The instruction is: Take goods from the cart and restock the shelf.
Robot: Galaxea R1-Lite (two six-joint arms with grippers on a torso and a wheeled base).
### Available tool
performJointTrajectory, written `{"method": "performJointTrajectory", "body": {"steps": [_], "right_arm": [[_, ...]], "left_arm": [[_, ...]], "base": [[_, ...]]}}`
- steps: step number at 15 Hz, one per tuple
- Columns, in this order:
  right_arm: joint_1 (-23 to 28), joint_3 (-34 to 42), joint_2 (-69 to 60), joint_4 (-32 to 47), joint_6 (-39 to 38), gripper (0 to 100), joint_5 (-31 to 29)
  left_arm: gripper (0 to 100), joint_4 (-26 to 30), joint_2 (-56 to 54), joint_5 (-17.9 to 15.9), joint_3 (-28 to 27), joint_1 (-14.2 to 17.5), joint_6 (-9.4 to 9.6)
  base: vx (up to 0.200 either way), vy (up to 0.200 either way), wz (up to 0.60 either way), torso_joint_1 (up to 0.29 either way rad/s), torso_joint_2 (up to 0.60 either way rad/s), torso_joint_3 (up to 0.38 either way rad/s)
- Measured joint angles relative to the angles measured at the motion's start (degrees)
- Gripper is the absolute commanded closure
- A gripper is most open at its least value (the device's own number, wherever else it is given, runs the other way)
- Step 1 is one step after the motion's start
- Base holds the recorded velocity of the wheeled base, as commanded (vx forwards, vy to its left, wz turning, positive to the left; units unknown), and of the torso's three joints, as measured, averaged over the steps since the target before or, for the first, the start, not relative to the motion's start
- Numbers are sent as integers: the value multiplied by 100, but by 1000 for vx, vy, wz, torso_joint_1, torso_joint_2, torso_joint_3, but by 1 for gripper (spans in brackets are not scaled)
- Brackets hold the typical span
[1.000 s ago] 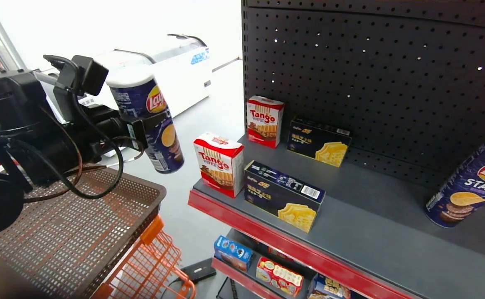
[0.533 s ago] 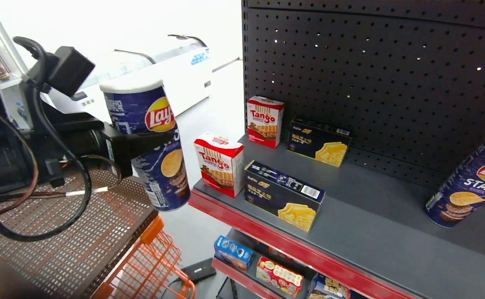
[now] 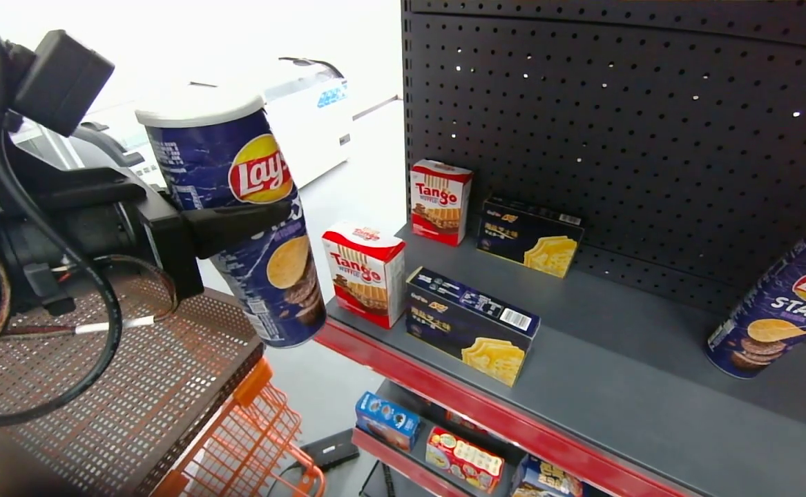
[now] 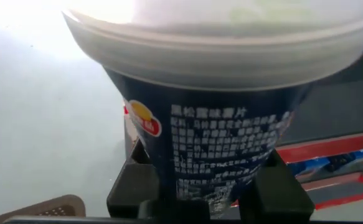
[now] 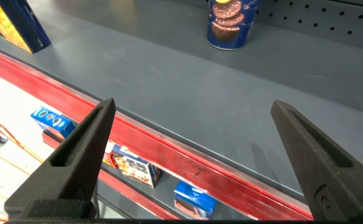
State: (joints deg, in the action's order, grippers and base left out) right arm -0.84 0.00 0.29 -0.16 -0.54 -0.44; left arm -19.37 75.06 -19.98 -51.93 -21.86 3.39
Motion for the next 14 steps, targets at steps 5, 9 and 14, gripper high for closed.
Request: {"method": "performJointTrajectory", "body": {"steps": [5, 9, 14], "right_arm": [[-1, 0, 0, 0, 0, 0, 0], [0, 0, 0, 0, 5, 0, 15], [-1, 0, 0, 0, 2, 0, 17]], "left_arm": [[100, -340, -172, -240, 310, -294, 0], [100, -345, -210, -492, 588, -374, 17], [100, -343, -404, -649, 841, -628, 20]], "base": [[0, 0, 0, 0, 0, 0], [0, 0, 0, 0, 0, 0], [0, 0, 0, 0, 0, 0]]}}
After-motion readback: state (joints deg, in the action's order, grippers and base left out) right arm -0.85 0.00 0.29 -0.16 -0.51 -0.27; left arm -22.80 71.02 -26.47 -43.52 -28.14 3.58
